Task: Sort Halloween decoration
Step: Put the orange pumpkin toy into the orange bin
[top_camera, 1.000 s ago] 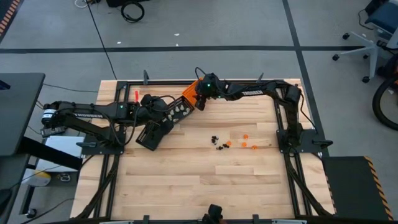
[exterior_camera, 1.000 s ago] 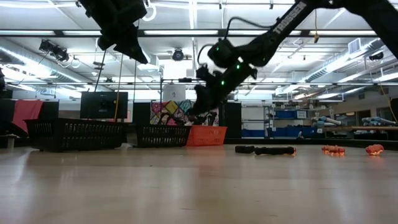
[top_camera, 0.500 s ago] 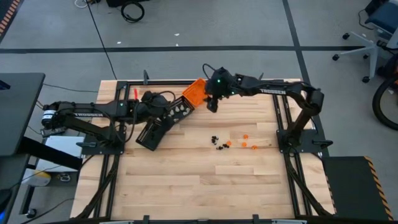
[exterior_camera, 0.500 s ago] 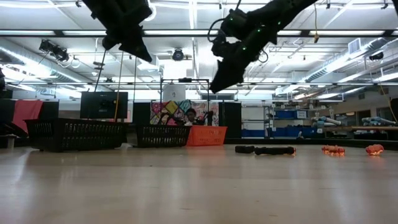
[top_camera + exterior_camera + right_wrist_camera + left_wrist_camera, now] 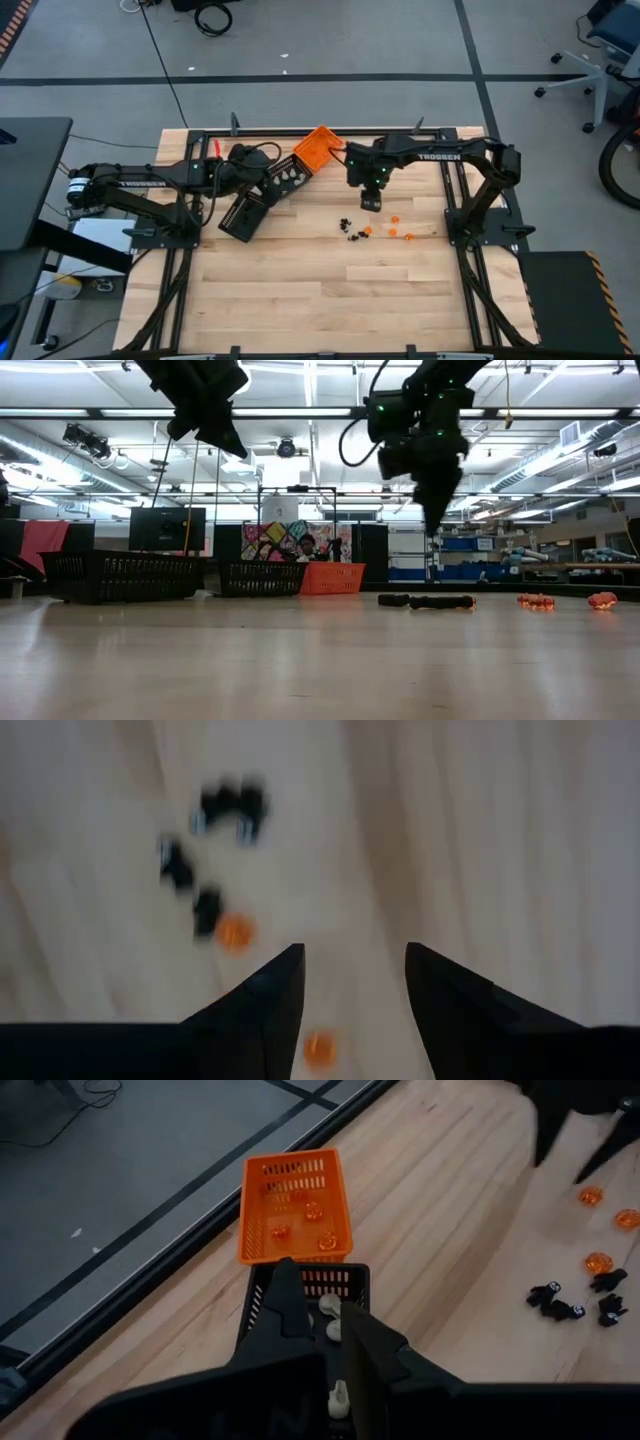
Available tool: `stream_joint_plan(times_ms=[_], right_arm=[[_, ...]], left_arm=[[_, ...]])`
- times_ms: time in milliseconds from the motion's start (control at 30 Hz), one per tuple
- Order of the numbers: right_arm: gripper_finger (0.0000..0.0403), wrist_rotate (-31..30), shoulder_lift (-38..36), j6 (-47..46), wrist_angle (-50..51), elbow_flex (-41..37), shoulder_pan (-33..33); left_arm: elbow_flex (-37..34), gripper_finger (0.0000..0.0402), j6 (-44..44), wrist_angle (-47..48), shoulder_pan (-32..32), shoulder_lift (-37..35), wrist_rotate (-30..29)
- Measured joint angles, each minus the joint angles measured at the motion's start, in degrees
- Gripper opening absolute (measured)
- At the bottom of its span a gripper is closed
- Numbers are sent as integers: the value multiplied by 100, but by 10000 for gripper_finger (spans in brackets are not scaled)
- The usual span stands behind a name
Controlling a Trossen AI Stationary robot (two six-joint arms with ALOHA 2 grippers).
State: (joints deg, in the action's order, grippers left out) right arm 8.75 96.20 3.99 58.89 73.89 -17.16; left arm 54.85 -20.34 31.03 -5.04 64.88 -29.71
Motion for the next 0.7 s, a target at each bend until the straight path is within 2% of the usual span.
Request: stream_joint_plan(times_ms=[133,300,567,700], right_arm=[[171,0,0,-52,558,-30,71],[165,-2,-2,-544,992,-229,71],[168,-19,-4,-1316,609,-1070,71],[174,-342,-4,-1551,516,-1464,104]], left_arm=[[0,0,-2,0,2,0,0],[0,0,-4,2,2,0,0],[0,0,-2,4,2,0,0],[0,0,0,4,2,0,0]])
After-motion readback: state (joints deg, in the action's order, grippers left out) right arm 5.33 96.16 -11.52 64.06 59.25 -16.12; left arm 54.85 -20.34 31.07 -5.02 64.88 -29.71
